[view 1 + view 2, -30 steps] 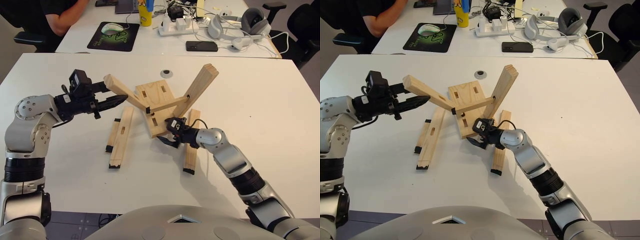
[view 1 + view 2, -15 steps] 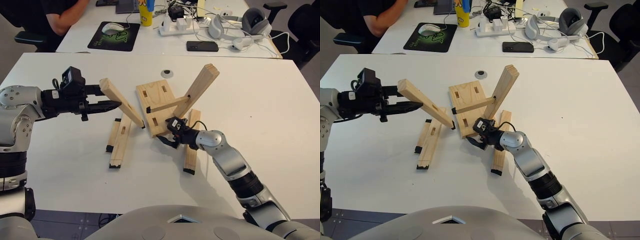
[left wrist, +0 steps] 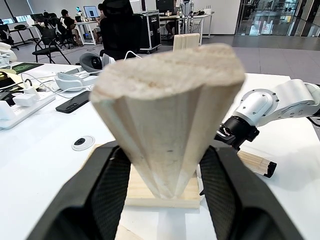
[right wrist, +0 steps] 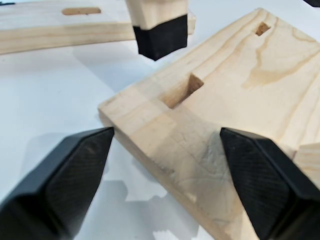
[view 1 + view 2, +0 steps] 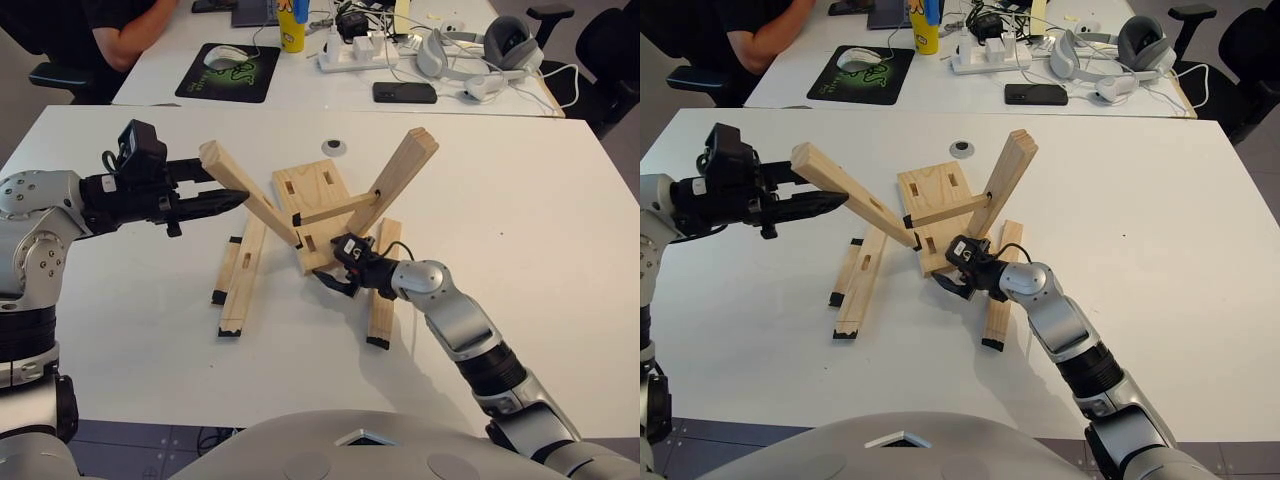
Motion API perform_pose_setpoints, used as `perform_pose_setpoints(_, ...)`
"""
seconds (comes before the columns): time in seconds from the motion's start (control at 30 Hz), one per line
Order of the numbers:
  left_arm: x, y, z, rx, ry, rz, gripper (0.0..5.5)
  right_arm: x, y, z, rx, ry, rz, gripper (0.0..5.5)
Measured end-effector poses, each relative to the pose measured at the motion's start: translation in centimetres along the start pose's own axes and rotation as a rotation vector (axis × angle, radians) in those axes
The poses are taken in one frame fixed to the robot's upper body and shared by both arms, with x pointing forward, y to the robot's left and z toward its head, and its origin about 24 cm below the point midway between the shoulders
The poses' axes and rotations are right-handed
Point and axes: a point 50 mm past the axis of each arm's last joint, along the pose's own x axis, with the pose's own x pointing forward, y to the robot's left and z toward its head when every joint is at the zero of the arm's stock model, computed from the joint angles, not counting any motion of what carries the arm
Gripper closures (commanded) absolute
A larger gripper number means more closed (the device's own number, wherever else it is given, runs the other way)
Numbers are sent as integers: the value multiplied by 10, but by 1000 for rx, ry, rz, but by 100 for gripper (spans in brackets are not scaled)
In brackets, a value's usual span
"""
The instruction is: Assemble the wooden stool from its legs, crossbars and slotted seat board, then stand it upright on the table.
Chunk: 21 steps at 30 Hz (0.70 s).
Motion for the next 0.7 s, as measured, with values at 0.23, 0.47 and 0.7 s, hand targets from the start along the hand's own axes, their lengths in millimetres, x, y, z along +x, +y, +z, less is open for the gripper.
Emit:
perform_pose_setpoints(0.23, 9, -9, -9, -43, -22, -28, 343, 1, 0, 1, 0, -1, 4, 157)
perform_pose_setpoints(0.47, 11, -19, -27, -35, -44, 0, 343, 2, -1, 1, -2, 2, 10, 157)
perform_pose_setpoints(0.7, 9, -18, -30, -4, -36, 11, 343, 1, -2, 1, -7, 8, 16, 157)
